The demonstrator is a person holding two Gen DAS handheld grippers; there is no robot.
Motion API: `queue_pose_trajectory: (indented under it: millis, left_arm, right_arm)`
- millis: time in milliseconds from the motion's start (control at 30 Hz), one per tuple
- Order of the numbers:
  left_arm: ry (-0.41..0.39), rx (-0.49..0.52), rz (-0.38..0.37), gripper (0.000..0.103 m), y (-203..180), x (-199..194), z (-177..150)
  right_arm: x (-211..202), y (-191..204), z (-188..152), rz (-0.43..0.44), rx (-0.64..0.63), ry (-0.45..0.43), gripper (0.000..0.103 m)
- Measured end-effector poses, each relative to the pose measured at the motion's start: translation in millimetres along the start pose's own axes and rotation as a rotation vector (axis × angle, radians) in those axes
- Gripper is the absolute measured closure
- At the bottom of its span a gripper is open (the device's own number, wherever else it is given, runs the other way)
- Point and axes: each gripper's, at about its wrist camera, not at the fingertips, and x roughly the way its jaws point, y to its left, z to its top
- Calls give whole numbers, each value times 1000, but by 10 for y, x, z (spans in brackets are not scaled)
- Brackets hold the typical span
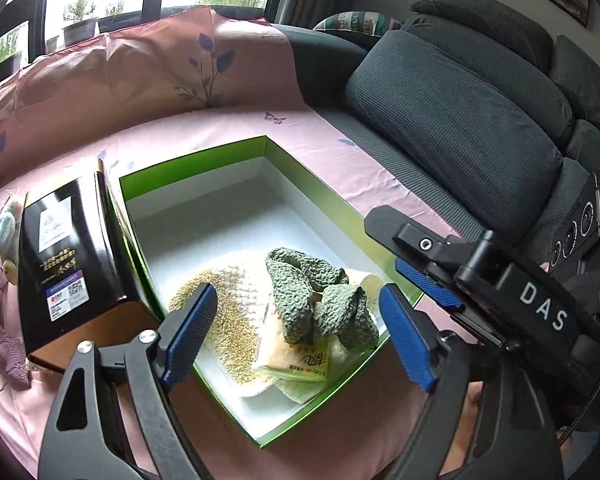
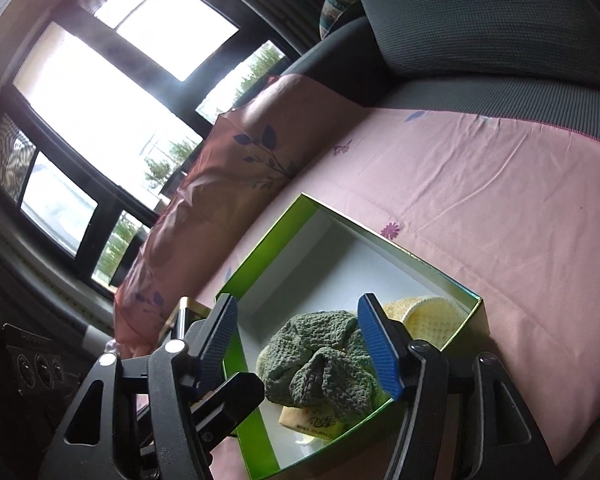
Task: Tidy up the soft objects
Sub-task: 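Carry the scrunchie to the box and open the right gripper inside, then move the right gripper back to the grey-and-purple cloth on the bed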
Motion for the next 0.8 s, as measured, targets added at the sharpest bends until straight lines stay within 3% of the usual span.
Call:
queue_pose_trajectory:
  millis: [167, 267, 467, 633, 800]
  left_arm:
    - [-66, -41, 7, 7, 177, -387, -76]
    - [-96, -83, 35, 1, 339, -616, -140]
    - [-163, -171, 94, 1, 796, -1097, -374]
    - [-199, -255, 239, 1, 1386, -1401, -702]
    - [-197, -425, 365, 1, 2137, -1587, -1097]
  right_arm:
    - [-167, 255, -39, 71, -62, -74, 13]
    - [-243, 396, -74, 107, -92, -95, 10]
    - [-338, 626, -171, 184, -138, -128, 6]
    - [-316, 818, -264, 196, -190, -130, 6]
    - [-224, 1078, -408, 199, -262, -102, 6]
